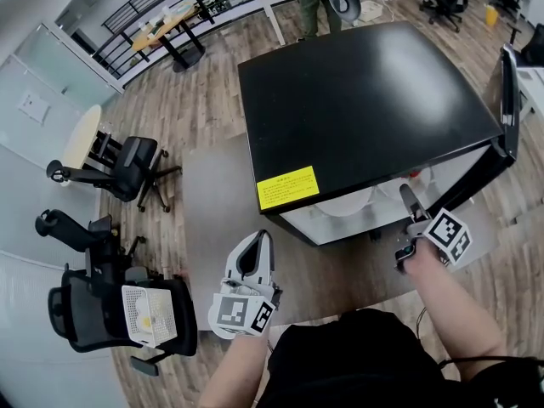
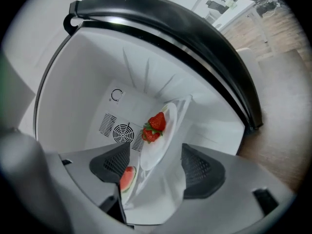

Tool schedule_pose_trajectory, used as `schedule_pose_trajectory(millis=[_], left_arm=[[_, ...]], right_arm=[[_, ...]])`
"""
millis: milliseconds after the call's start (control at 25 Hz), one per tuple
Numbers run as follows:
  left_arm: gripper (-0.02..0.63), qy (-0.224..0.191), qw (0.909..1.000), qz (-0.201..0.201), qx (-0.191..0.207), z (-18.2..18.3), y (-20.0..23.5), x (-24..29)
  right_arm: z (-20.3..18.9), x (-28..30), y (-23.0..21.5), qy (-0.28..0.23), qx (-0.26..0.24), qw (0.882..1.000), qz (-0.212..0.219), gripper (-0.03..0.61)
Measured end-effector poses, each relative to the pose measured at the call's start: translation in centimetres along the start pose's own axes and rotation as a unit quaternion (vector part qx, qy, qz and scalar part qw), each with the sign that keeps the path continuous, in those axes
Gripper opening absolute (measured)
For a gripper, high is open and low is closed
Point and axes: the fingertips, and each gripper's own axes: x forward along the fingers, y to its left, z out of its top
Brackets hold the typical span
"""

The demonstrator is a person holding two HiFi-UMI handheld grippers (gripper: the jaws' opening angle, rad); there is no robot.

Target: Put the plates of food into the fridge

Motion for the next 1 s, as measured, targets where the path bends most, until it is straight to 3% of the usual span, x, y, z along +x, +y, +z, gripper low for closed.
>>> schedule_pose_trajectory(millis=[360, 400, 520, 560, 760, 1000], left_arm=[[0.003, -0.002, 0.9999, 0.011, -0.002, 0.0, -0.1, -1.5], [0.003, -0.002, 0.9999, 0.010, -0.002, 0.0, -0.2, -1.7], [0.003, 0.001, 1.0000, 0.007, 0.004, -0.2, -0.6, -2.4], [0.003, 0.006, 0.9999, 0.006, 0.009, -0.3, -0.6, -2.6], [0.003, 0.021, 0.9995, 0.007, 0.022, -1.0, -0.1, -4.2], [0.003, -0.014, 0.9999, -0.002, -0.007, -0.1, 1.4, -7.1]], right_arm=[[-2.2, -0.9, -0.3, 0.025, -0.065, 0.997, 0.044, 0.321], [-2.5, -1.1, -0.5, 0.026, -0.077, 0.996, 0.044, 0.302], [-3.3, -1.9, -0.4, 0.021, -0.082, 0.995, 0.051, 0.148], [-3.5, -2.1, -0.4, 0.018, -0.086, 0.995, 0.049, 0.133], [-4.4, -2.4, 0.1, -0.001, -0.083, 0.995, 0.059, 0.133], [-7.4, -2.4, 1.2, 0.016, -0.049, 0.995, 0.086, 0.133]])
